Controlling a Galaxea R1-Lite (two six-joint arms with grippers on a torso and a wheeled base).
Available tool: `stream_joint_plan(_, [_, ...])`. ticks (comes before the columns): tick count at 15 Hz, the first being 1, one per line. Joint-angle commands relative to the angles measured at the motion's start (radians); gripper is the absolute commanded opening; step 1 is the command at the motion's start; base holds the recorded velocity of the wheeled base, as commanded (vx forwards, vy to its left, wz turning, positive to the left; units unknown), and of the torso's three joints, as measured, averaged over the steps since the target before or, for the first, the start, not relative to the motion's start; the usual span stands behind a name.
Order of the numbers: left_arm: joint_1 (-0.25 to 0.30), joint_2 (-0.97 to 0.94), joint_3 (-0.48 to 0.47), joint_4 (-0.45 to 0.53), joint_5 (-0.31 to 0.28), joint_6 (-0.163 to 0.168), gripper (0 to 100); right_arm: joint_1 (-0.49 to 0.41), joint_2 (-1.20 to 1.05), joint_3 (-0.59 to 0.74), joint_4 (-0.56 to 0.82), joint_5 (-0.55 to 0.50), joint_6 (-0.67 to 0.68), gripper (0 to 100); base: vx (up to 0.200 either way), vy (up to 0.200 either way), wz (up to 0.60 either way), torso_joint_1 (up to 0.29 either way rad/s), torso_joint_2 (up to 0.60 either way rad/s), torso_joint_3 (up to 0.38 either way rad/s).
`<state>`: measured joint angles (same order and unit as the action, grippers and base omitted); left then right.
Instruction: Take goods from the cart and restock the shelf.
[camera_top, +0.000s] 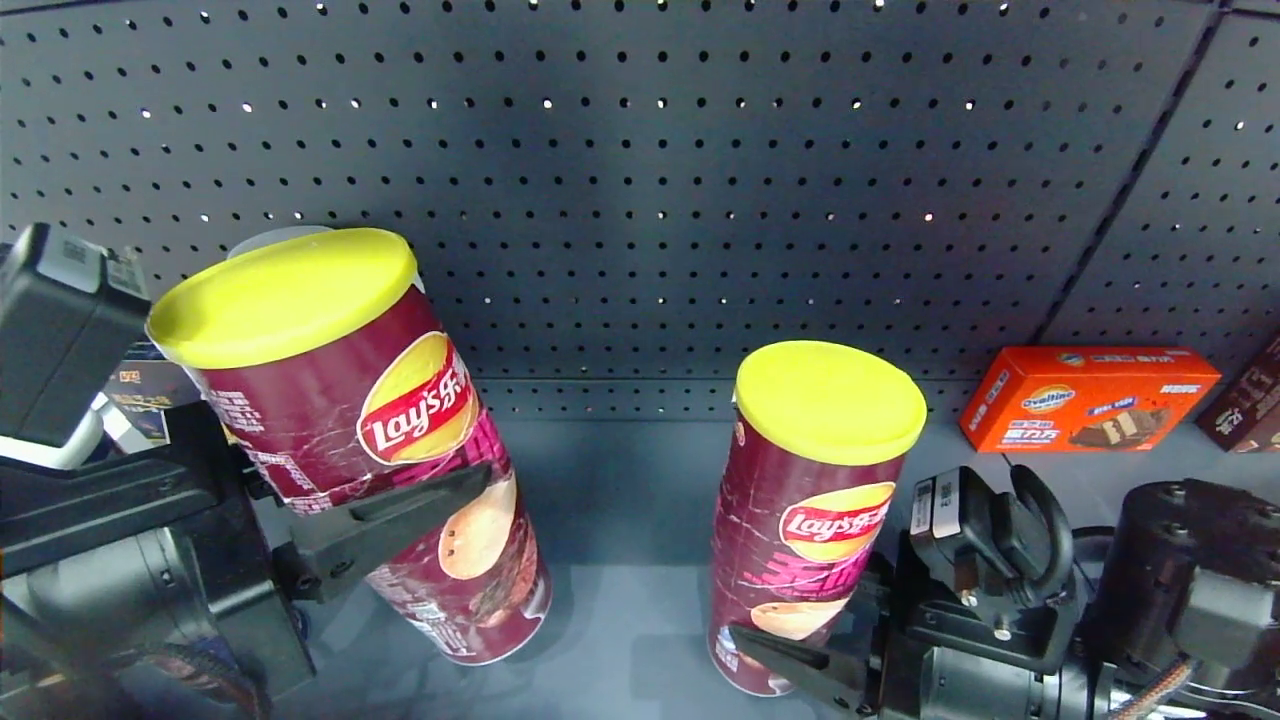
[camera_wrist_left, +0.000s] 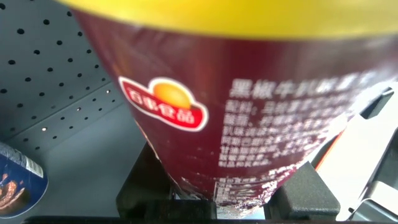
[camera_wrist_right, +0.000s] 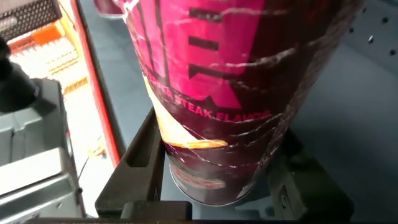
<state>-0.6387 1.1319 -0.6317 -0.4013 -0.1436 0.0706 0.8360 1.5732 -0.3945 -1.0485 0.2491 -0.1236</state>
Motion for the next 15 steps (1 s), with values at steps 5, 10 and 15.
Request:
stream_joint_plan(5, [0.011,-0.001,0.014,-0.002,-0.001,0.0,0,0.003,0.057,0.003,-0.025,-0.001,-0.002,0,0.0,0.0,0.0,0.0,0.0,0.0])
stream_joint_plan(10, [0.016,-0.001,0.017,-0.004,-0.001,0.0,0,0.015,0.071,0.002,-0.028,0.001,-0.002,0,0.0,0.0,0.0,0.0,0.0,0.0])
stream_joint_plan(15, [0.017,-0.001,0.017,-0.004,0.001,0.0,0,0.04,0.073,0.025,-0.054,0.004,-0.002,0,0.0,0.0,0.0,0.0,0.0,0.0])
